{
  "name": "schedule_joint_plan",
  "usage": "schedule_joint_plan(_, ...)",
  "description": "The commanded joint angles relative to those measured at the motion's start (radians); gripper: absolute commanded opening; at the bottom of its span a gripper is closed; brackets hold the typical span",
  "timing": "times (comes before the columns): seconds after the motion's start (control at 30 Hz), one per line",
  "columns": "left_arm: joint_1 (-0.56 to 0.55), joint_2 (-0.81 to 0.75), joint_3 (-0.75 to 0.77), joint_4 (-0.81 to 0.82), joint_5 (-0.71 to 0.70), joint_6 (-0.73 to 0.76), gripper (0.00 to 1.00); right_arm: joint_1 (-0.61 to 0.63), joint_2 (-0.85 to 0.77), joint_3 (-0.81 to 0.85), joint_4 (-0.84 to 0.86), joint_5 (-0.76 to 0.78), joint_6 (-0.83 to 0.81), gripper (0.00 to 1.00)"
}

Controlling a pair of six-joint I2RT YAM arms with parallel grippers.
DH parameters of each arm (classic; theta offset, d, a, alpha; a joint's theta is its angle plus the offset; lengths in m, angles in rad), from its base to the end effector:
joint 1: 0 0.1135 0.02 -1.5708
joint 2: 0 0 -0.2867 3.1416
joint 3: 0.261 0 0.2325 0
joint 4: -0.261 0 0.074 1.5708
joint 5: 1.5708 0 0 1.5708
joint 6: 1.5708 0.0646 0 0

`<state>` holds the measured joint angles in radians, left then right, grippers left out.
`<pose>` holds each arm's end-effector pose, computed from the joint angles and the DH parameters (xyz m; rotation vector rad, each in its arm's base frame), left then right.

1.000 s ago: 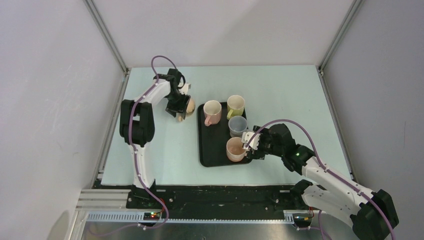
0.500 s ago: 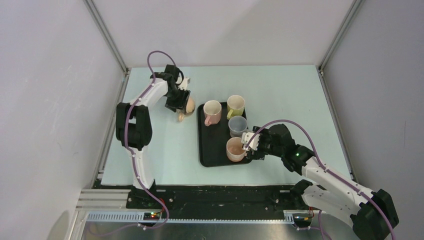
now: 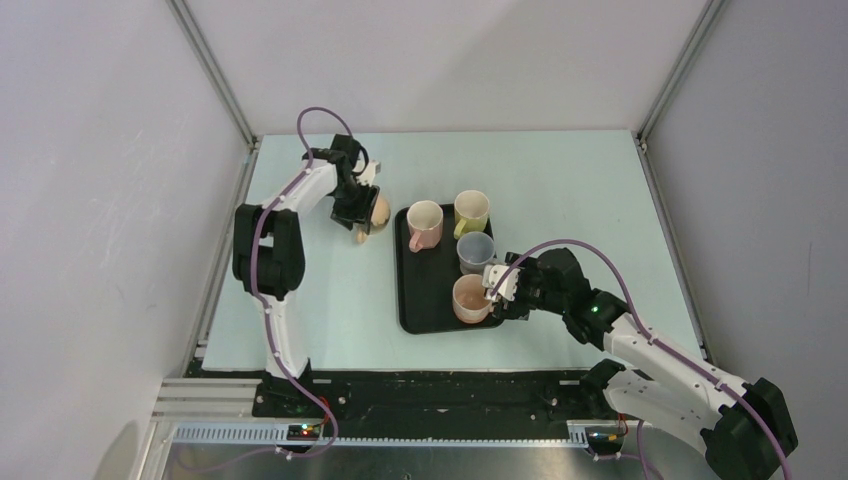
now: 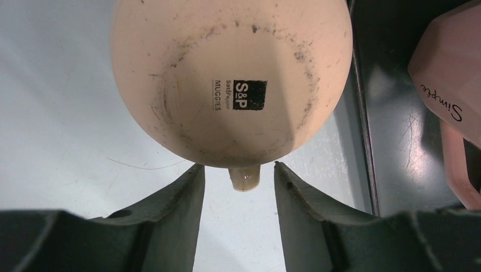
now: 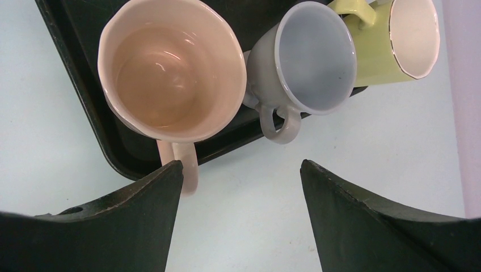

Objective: Turn the mug right side up

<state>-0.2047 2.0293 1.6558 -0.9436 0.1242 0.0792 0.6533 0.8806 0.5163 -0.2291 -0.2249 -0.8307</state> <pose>0.4023 -0.0917 0.2108 0.4315 2.8572 -0.2024 0.1360 0.1222 0.2340 -1.5457 1.4953 0.1404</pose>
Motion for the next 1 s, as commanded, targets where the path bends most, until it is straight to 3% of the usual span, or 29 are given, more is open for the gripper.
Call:
schedule_joint_plan(0.0, -0.011, 0.016, 0.015, 0.018, -0.008, 0.004, 0.52, 0.004, -0.003, -0.002, 0.033, 0.003, 0.002, 0.81)
schedule_joint_plan(0.13, -0.013, 0.023, 0.012, 0.020, -0.013, 0.001, 0.50, 0.006, -0.003, -0.002, 0.033, 0.002, 0.002, 0.81)
schedule_joint_plan(0.27, -0.013, 0.023, 0.017, 0.024, -0.012, 0.004, 0.39, 0.006, -0.003, -0.002, 0.033, 0.001, 0.001, 0.81)
schedule_joint_plan(0.43, -0.013, 0.018, 0.021, 0.024, -0.009, 0.005, 0.17, 0.009, 0.001, -0.002, 0.034, -0.002, 0.002, 0.81)
schedule_joint_plan(0.47, -0.014, 0.017, 0.021, 0.025, -0.010, 0.006, 0.06, 0.009, 0.002, -0.002, 0.035, -0.002, 0.002, 0.81)
schedule_joint_plan(0.53, -0.013, 0.012, 0.022, 0.025, -0.007, 0.007, 0.01, 0.010, 0.001, -0.002, 0.038, -0.002, 0.003, 0.81)
schedule_joint_plan(0.7, 0.001, -0.016, 0.036, 0.023, 0.041, 0.008, 0.00, 0.008, -0.024, -0.001, 0.061, -0.018, 0.015, 0.82)
schedule_joint_plan(0.97, 0.085, -0.105, 0.072, 0.022, 0.340, 0.023, 0.00, -0.020, -0.054, 0.060, 0.073, -0.088, 0.064, 0.85)
